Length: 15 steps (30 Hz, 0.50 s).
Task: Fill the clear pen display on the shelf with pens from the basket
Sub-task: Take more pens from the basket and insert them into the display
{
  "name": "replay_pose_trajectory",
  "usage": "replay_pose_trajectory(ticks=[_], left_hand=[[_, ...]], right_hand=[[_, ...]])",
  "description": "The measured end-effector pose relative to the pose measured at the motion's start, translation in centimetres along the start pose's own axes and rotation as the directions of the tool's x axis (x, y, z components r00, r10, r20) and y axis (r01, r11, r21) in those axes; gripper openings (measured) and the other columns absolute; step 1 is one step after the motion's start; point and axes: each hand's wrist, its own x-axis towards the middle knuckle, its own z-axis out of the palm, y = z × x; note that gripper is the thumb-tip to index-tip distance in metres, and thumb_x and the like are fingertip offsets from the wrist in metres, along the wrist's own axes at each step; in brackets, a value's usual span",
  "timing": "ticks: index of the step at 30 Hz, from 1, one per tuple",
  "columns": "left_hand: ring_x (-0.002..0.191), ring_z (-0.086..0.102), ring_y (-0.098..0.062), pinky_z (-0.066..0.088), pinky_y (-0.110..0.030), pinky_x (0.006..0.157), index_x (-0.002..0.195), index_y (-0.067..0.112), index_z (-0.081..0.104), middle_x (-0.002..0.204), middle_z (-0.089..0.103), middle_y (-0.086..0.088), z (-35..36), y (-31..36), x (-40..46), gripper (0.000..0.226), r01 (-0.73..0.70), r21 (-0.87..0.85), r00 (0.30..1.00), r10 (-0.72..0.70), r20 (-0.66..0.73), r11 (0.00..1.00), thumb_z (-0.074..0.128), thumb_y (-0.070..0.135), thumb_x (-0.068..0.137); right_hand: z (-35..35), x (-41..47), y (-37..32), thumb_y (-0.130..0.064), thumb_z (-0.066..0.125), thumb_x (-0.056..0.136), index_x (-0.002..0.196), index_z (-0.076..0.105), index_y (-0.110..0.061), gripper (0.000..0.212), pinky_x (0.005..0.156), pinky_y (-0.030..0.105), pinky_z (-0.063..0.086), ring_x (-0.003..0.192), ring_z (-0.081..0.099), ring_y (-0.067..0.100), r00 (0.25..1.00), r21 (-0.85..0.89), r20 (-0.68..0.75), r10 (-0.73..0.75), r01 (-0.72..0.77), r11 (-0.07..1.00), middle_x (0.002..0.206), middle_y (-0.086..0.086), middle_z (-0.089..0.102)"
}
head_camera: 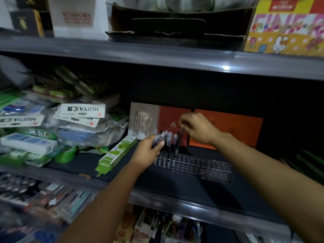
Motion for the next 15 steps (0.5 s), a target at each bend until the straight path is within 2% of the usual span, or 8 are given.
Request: replay_pose_trajectory(ticks=[5, 10, 15], left_hand=[[0.047, 0.051, 0.001, 0.040, -0.019, 0.054, 0.100, 0.022, 0.057, 0.062, 0.056, 0.004, 0.1, -1.0, 0.3, 0.007, -0.025, 0.006, 1.000, 0.025, -0.015, 1.000, 0.052, 0.026, 0.096], [0.041, 0.048, 0.002, 0.042, -0.015, 0.047, 0.099, 0.015, 0.057, 0.062, 0.053, 0.000, 0.4, -1.8, 0.6, 0.010, 0.006, -0.072, 1.000, -0.006, -0.006, 0.997, 0.052, 0.023, 0.096], [0.044, 0.050, -0.002, 0.045, -0.021, 0.050, 0.094, 0.019, 0.057, 0.061, 0.055, 0.001, 0.4, -2.1, 0.8, 0.006, -0.021, -0.084, 1.000, 0.022, 0.000, 0.996, 0.053, 0.022, 0.095]], right_hand=[[1.0, 0.2, 0.0, -0.004, 0.052, 0.090, 0.085, 0.057, -0.009, 0.009, 0.068, 0.035, 0.044, 0.077, 0.054, 0.021, 1.000, 0.014, 0.026, -0.006, 0.005, 1.000, 0.083, 0.004, 0.059], [2.0, 0.3, -0.1, -0.001, 0.054, 0.089, 0.088, 0.059, -0.008, 0.009, 0.073, 0.038, 0.048, 0.082, 0.055, 0.021, 0.996, 0.039, 0.095, 0.003, -0.007, 0.999, 0.088, 0.003, 0.058], [3.3, 0.3, 0.1, 0.001, 0.053, 0.088, 0.093, 0.060, -0.010, 0.013, 0.074, 0.042, 0.051, 0.082, 0.058, 0.023, 0.987, 0.052, 0.152, 0.049, -0.057, 0.997, 0.089, 0.006, 0.063]])
